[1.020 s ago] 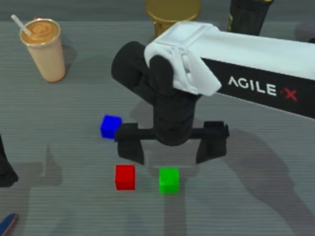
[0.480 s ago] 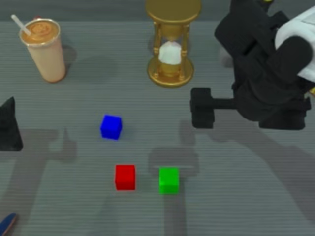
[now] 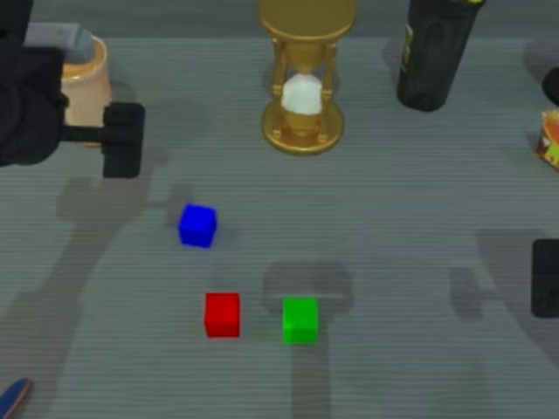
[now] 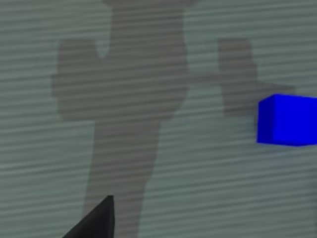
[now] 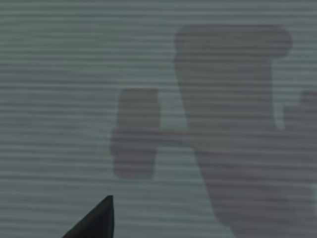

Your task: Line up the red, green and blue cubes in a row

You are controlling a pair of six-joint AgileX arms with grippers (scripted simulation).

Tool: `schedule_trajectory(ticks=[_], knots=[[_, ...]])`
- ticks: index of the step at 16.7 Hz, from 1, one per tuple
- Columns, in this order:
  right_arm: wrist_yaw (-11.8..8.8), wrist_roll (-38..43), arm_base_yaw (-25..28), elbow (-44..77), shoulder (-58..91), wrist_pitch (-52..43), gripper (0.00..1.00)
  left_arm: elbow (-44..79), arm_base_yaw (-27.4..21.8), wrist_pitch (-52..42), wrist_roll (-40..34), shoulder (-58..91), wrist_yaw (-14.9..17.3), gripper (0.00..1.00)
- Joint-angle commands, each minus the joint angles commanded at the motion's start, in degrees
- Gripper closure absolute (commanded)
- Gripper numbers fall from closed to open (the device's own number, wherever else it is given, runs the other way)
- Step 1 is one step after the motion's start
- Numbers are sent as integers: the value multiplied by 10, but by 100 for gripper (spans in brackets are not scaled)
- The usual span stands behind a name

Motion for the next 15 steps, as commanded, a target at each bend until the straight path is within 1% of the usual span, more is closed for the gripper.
schedule_trajectory(ticks=[4, 8, 12, 15], knots=[[-20, -78, -80, -174, -224, 122, 0, 165, -41, -112, -19, 202, 1, 0], [-48, -131, -142, -288, -411, 247, 0, 299, -72, -194, -33, 360, 0, 0], [-70, -156, -178, -339, -508, 334, 0, 375, -90, -238, -41, 445, -1, 0], [-73, -159, -183, -345, -521, 346, 0, 387, -93, -244, -42, 456, -1, 0]])
